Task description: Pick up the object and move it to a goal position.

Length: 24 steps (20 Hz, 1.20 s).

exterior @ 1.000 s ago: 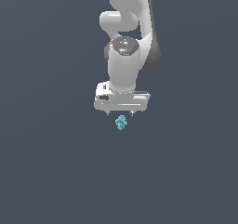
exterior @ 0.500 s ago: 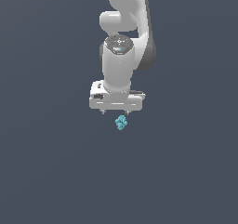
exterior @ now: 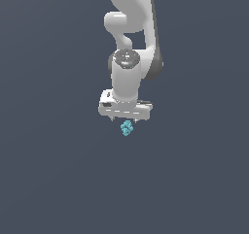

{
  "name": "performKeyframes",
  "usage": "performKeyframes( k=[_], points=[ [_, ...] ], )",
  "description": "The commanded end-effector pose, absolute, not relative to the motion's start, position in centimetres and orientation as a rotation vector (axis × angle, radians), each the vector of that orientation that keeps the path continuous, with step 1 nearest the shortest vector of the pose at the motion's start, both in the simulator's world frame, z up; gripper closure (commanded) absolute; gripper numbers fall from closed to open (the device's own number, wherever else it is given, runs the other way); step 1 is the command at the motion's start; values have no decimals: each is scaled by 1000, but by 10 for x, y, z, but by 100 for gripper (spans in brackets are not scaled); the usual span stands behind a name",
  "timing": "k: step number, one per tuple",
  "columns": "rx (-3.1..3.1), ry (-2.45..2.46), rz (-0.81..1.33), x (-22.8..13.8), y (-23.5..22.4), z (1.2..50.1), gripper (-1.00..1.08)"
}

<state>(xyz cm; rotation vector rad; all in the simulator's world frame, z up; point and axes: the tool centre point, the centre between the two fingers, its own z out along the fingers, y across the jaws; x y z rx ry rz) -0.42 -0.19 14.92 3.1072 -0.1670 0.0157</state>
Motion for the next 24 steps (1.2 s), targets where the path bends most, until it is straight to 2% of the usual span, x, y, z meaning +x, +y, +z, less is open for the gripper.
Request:
performKeyframes(
  k=[1,10,18,24],
  points=[
    [3112,-234,11,-11,3,133,-92],
    [3113,-410,1,-30,15,94,-92],
    [3112,-421,-1,-32,16,88,-92],
    [3112,-425,-1,-33,15,64,-92]
  ],
)
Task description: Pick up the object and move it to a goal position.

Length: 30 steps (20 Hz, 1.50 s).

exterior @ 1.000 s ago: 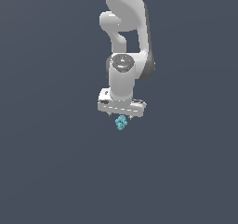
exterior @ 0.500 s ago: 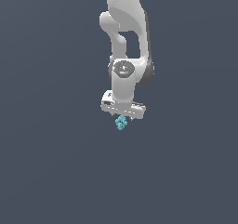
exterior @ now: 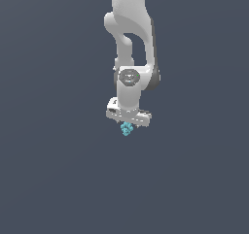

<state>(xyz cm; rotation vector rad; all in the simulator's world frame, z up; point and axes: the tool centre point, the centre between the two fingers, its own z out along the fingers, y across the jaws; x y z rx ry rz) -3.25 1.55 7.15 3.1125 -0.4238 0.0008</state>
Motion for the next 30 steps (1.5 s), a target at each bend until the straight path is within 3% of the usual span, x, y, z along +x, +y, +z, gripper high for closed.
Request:
performKeyframes(
  k=[1,9,10,23,30],
  points=[
    [3112,-426,0,-33,15,58,-92],
    [3112,-428,0,-33,16,40,-92],
    [3112,-428,0,-33,16,40,108],
    [3113,-428,1,-32,17,43,108],
    [3113,-428,1,-26,28,71,108]
  ],
)
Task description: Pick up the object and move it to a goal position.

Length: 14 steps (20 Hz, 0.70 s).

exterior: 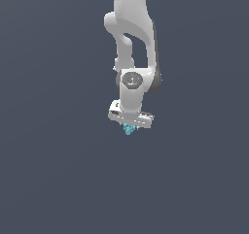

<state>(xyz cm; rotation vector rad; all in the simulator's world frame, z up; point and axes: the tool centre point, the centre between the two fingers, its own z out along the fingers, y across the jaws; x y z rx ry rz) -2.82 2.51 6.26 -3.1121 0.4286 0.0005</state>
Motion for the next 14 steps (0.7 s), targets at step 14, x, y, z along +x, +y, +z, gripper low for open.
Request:
performKeyframes(
  k=[14],
  points=[
    [-3113,429,-1,1,79,196,108]
  ],
)
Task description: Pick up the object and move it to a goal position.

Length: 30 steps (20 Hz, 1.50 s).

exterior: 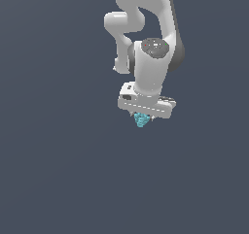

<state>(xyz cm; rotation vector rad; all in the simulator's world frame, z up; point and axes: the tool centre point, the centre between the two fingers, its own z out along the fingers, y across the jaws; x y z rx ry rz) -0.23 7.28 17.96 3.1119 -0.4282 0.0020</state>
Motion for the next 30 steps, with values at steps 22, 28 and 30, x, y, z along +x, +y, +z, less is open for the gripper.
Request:
performKeyframes(
  k=[22,28,30],
  points=[
    [3111,-429,1,46,154,378,108],
    [3112,-429,0,54,167,408,108],
    [3112,-429,0,57,170,417,108]
  ],
)
